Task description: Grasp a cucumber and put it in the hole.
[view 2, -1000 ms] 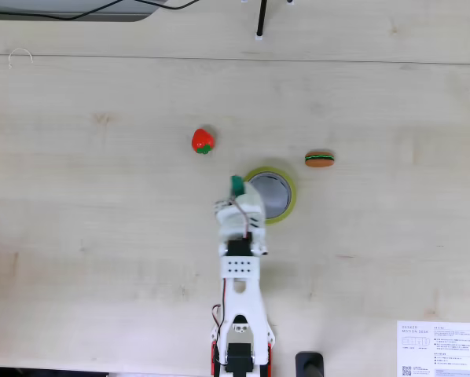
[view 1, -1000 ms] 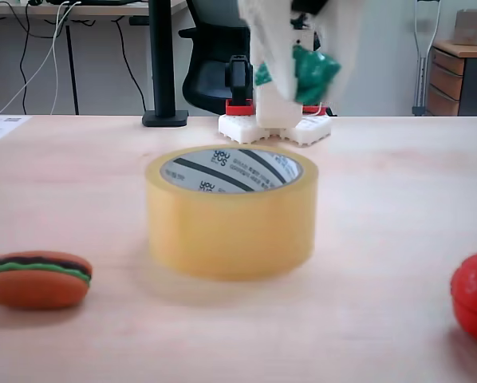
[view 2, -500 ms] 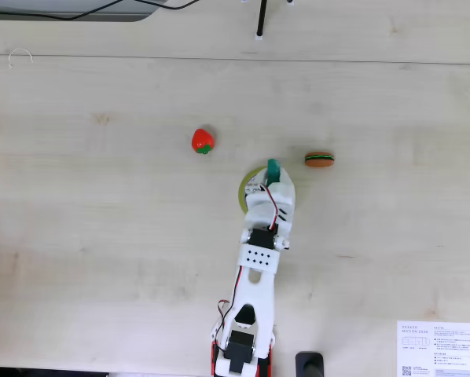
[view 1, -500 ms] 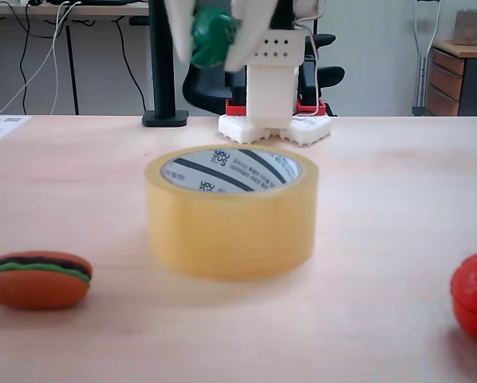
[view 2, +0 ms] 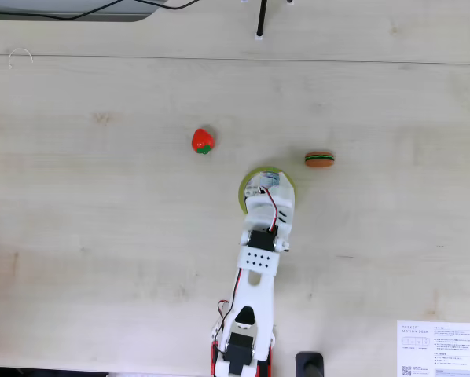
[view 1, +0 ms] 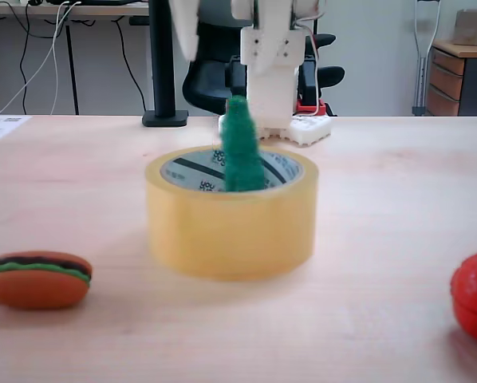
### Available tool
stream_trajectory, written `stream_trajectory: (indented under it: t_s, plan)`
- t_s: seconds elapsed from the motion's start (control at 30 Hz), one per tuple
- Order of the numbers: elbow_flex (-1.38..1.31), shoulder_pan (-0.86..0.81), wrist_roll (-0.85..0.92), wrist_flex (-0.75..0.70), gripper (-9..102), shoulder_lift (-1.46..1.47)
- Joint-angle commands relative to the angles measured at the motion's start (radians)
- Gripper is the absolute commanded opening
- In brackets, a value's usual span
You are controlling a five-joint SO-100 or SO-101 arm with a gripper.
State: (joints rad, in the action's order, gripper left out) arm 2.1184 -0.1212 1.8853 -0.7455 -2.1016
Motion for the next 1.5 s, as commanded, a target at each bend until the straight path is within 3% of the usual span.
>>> stream_trajectory:
  t_s: [0.0,0.1,0.5,1.0,1.17,1.3,1.47]
  plan:
    - [-0.041,-0.006,-0.006,-0.008,26,-0.071]
    - [-0.034,-0.006,-0.008,-0.008,37,-0.077]
    - [0.054,-0.006,-0.008,-0.011,36,-0.196]
    - [0.38,-0.006,-0.037,-0.224,26,-0.696]
    - [0.623,-0.006,-0.146,-0.247,28,-1.014]
    - [0.764,-0.006,-0.219,-0.371,25,-1.267]
    - [0.79,-0.006,-0.218,-0.445,19,-1.27]
